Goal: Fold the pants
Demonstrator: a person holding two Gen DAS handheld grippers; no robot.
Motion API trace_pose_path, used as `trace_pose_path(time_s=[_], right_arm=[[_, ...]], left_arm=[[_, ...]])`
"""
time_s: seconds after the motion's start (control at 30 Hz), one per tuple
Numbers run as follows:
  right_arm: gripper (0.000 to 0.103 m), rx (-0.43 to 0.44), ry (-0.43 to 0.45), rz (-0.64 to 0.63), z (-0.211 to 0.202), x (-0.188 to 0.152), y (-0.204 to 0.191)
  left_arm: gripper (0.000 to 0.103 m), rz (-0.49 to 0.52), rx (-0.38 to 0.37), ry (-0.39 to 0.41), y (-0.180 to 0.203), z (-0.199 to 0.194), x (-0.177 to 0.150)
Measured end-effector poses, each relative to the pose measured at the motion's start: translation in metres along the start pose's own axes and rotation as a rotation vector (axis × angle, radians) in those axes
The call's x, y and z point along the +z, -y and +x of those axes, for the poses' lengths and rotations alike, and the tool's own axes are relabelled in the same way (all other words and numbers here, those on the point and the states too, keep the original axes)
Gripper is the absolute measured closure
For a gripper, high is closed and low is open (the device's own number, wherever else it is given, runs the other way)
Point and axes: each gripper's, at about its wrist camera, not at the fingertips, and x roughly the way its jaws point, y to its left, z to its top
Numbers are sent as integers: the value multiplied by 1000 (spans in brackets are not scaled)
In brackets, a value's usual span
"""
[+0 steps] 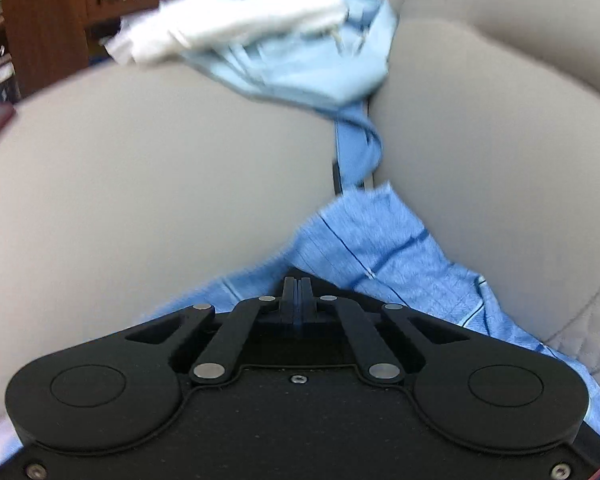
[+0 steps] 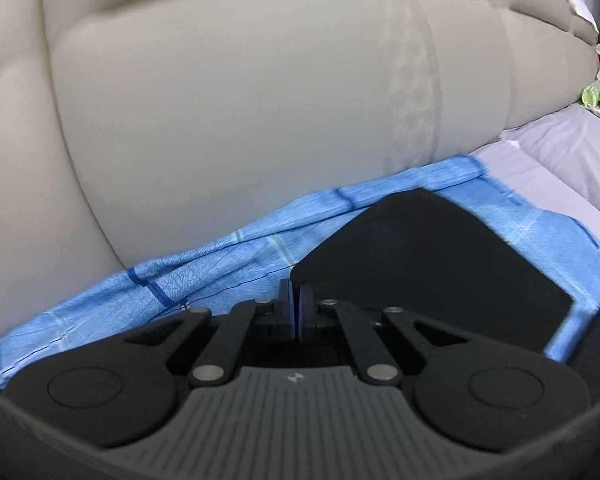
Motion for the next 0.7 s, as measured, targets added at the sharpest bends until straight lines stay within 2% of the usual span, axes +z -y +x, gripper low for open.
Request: trace_pose_path(time_s=[0.1, 0.17, 0.2, 0.23, 0.27, 0.3, 0.33, 0.43, 0.47, 0.53, 0.6, 0.7], right_arm=[[100, 50, 42, 35, -26, -11, 38], [100, 74, 50, 37, -47, -24, 55], [100, 83, 49, 37, -55, -32, 63], [100, 91, 46, 38, -66, -39, 70], [99, 97, 45, 37, -71, -47, 76], [99, 98, 45, 33, -75, -55, 83], [99, 94, 46, 26, -80, -63, 86], [99, 81, 58, 8, -92, -87, 97], [99, 81, 59, 5, -95, -93, 100], [99, 80, 63, 2, -98, -104, 108], [100, 63, 69, 0, -98, -113, 114], [100, -37, 122, -54, -100, -124, 122]], left_arm=[[102, 13, -51, 2, -21, -22, -3], [92, 25, -145, -57, -30, -26, -4], [91, 23, -175, -85, -32, -26, -5], [84, 20, -194, -112, -34, -25, -6], [69, 17, -198, -128, -32, -24, -8], [59, 16, -197, -140, -30, -23, -11], [45, 13, -194, -153, -27, -20, -14], [37, -16, -197, -173, -10, -10, -22], [27, -23, -198, -180, -2, -3, -22], [16, -27, -187, -198, 15, 11, -24], [16, -14, -147, -208, 33, 28, -28], [16, 16, -62, -248, 54, 54, -37]])
